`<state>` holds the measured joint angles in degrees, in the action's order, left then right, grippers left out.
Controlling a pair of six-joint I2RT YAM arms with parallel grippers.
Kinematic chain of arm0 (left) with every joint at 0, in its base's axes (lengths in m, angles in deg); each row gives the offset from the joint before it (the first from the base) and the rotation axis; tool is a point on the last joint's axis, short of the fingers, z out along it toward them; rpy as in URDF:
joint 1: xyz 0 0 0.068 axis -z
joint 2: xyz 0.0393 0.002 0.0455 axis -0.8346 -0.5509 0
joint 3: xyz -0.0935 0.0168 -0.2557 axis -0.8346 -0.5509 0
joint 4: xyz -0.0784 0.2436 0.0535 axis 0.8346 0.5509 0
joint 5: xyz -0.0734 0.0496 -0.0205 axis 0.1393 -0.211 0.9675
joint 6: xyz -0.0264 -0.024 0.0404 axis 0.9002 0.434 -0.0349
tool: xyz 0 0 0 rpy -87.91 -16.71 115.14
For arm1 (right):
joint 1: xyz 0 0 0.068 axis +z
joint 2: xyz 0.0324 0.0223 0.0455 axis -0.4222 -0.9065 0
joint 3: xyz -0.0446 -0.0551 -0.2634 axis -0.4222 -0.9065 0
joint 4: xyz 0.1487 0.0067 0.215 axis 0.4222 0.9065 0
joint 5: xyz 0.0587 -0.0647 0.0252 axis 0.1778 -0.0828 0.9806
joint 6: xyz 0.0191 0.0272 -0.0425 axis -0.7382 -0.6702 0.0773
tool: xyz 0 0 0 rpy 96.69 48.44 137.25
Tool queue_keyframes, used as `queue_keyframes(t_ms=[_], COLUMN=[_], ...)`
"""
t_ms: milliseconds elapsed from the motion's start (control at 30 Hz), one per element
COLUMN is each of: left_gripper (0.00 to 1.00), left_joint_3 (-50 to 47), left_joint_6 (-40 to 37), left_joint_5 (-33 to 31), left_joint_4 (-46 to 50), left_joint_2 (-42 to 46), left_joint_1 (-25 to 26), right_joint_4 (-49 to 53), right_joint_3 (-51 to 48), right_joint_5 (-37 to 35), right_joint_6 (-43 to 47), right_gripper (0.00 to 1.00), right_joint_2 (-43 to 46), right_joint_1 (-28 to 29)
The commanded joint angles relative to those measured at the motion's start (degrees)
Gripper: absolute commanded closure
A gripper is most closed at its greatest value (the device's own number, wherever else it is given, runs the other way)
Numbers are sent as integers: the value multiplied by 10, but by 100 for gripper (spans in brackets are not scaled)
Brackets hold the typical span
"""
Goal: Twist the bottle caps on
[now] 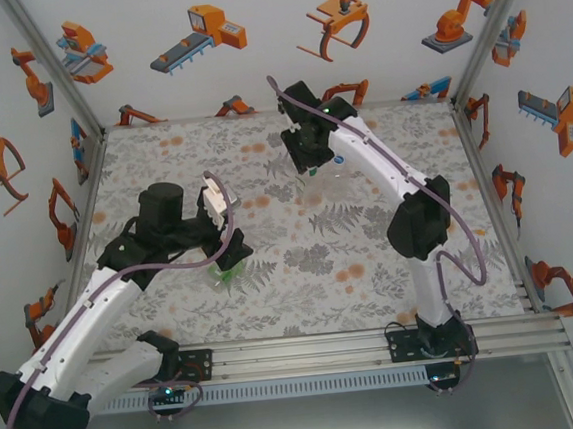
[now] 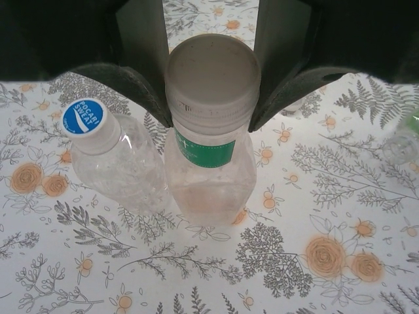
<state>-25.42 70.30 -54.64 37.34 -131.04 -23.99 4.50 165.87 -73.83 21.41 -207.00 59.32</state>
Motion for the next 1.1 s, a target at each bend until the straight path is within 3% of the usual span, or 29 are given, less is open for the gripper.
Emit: queue_keyframes(t_ms=[0,133,300,400,767,1067], left_gripper=[16,16,16,16,16,15], left_joint_3=[10,10,10,14,35,55], left_joint_6=[6,3,2,0,-18,-34], left_joint_5=[14,11,3,-5,-91,-177], left_joint_4=[0,2,3,8,62,131], left_joint_2=[-1,-4,-10,-16,-74,-173], left_joint_1=[-2,-2,-2,-2,-3,-6], right_joint_4=[18,9,7,10,39,-40], right_joint_3=[33,32,32,43,73,-114], right_joint_5=[3,8,5,-1,10,48], right_joint_6=[15,15,14,14,16,-12], right_gripper=[81,77,54,49,48,48], right_joint_2=[-13,-23,-19,-11,56,222], right_joint_1=[-2,-3,-3,-3,-3,-2])
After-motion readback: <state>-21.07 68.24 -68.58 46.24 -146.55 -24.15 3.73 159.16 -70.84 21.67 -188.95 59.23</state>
